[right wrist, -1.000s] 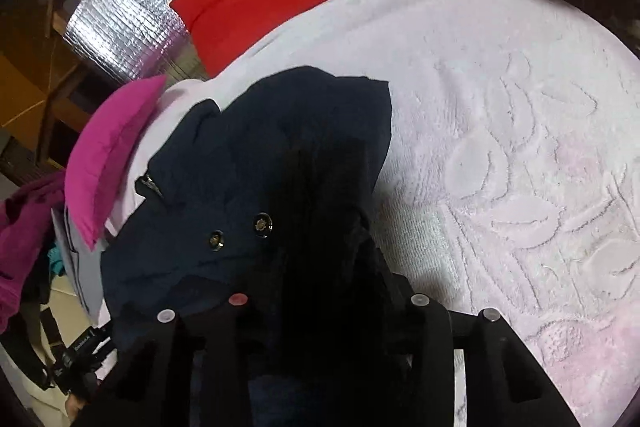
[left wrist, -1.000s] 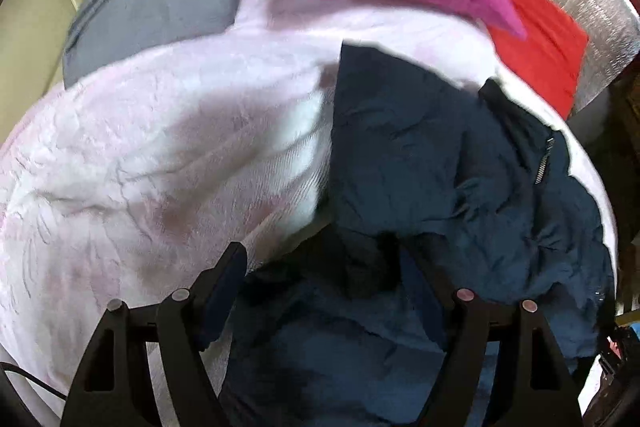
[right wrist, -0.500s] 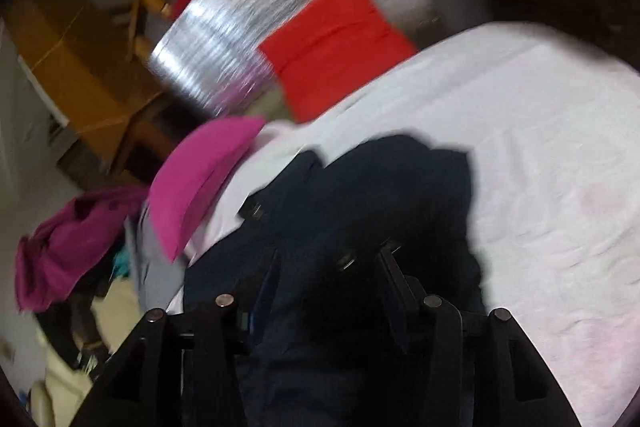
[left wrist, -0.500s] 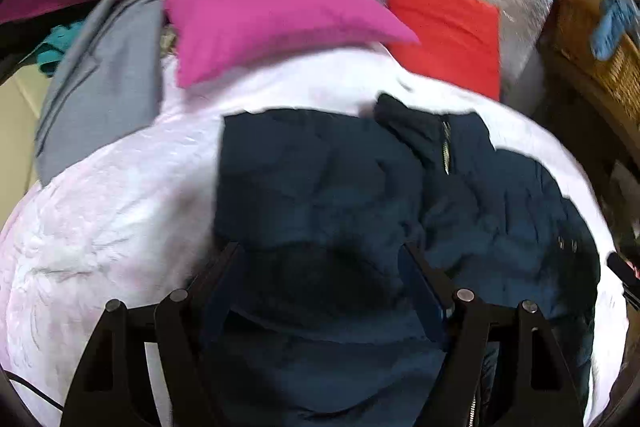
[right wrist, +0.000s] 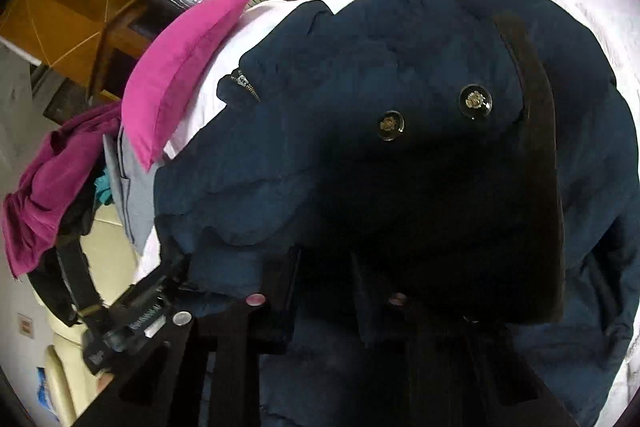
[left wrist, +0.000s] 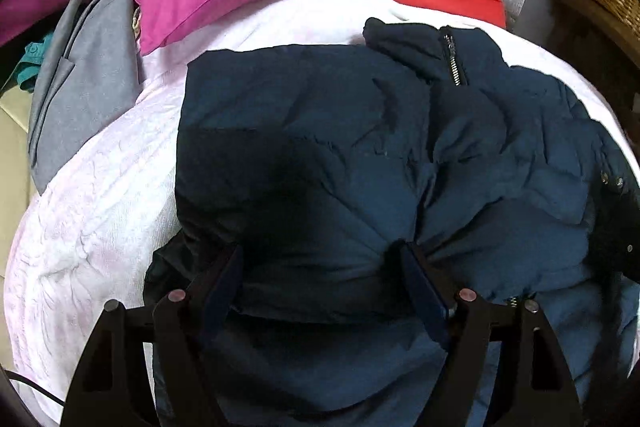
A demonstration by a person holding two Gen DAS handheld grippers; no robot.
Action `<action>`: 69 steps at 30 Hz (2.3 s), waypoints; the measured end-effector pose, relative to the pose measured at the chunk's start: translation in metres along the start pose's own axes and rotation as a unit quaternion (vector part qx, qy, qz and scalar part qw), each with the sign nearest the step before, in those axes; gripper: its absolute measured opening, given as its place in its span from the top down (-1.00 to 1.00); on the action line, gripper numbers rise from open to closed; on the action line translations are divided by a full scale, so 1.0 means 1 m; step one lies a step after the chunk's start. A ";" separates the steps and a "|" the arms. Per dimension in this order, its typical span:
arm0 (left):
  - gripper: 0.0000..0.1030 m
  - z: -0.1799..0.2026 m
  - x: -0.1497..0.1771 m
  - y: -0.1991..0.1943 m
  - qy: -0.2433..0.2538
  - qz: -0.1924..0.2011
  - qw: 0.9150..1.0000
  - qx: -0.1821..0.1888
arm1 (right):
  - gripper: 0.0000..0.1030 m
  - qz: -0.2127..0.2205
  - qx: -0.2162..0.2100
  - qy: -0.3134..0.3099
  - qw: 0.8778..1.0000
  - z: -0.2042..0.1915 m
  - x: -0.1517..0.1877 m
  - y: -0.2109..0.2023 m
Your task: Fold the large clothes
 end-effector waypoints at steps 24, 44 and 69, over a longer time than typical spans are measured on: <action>-0.63 0.028 0.003 -0.031 0.082 0.072 0.993 -0.054 | 0.01 0.038 0.009 -0.050 0.998 -0.032 0.008 -0.008; -0.63 -0.005 -0.010 -0.049 0.031 0.095 0.994 -0.046 | -0.08 0.096 0.028 -0.038 0.994 -0.002 -0.014 -0.064; -0.61 -0.092 -0.002 0.010 -0.141 -0.024 0.987 -0.067 | 0.39 0.078 0.128 0.008 0.989 0.063 -0.015 -0.053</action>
Point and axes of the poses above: each gripper's, at about its wrist camera, not at the fingertips, and y roughly the way its jaws point, z to its right, x to its underside, the point moved 1 cm from there along y, roughly the way its jaws point, and after that the axes turned 5 degrees about z, right-handed, at the moved point
